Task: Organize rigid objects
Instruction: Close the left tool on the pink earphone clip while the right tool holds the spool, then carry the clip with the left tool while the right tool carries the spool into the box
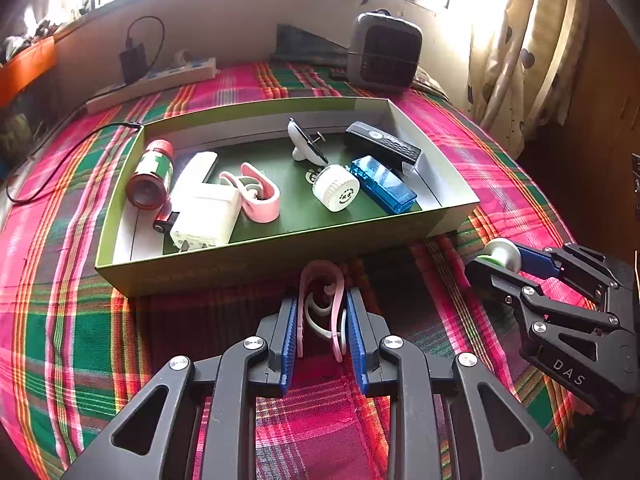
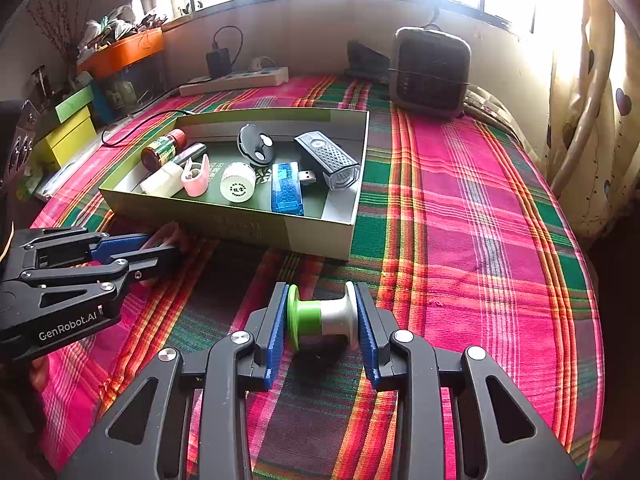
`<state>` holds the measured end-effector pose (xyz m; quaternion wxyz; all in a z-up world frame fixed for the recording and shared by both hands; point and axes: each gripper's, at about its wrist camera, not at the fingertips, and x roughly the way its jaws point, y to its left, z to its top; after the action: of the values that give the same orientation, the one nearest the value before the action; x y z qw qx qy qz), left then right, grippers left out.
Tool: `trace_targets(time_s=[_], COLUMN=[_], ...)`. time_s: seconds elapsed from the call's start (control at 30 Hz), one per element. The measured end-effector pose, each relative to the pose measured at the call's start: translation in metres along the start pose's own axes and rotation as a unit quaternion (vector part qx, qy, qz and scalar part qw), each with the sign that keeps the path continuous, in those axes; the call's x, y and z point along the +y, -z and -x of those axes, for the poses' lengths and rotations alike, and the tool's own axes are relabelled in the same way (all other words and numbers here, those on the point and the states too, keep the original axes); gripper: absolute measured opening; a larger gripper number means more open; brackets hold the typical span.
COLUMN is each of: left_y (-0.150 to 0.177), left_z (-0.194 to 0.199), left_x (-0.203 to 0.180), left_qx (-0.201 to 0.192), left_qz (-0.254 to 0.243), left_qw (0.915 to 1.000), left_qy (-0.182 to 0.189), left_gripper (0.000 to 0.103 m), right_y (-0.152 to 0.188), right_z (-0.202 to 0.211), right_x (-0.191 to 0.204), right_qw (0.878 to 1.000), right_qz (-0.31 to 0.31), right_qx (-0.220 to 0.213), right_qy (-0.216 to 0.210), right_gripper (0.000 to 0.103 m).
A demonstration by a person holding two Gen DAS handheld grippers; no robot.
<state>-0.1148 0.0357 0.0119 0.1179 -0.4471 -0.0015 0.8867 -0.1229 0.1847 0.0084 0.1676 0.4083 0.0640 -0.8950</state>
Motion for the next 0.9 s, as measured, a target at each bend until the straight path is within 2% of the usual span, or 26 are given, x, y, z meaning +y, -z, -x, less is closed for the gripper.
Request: trace_targets(time_s=[0.6,0.9], left_y=[0.001,-0.013], left_z=[0.015,0.029], left_x=[0.008,0.017], left_qx=[-0.014,-0.025], left_qz=[0.006,0.009], left_qw=[0.9999,0.9996], left_qy=[0.004,0.007], left_gripper=[0.022,0.022], right_y=[-0.006,-0.023], right_z=[0.010,0.020], right_x=[0.007,0.015], right_qw=[1.000,0.999], right_qz=[0.004,0.015], right_qx=[-0.012,-0.031], right_qy=[-0.005,-0.013], right_gripper=[0.033,0.033])
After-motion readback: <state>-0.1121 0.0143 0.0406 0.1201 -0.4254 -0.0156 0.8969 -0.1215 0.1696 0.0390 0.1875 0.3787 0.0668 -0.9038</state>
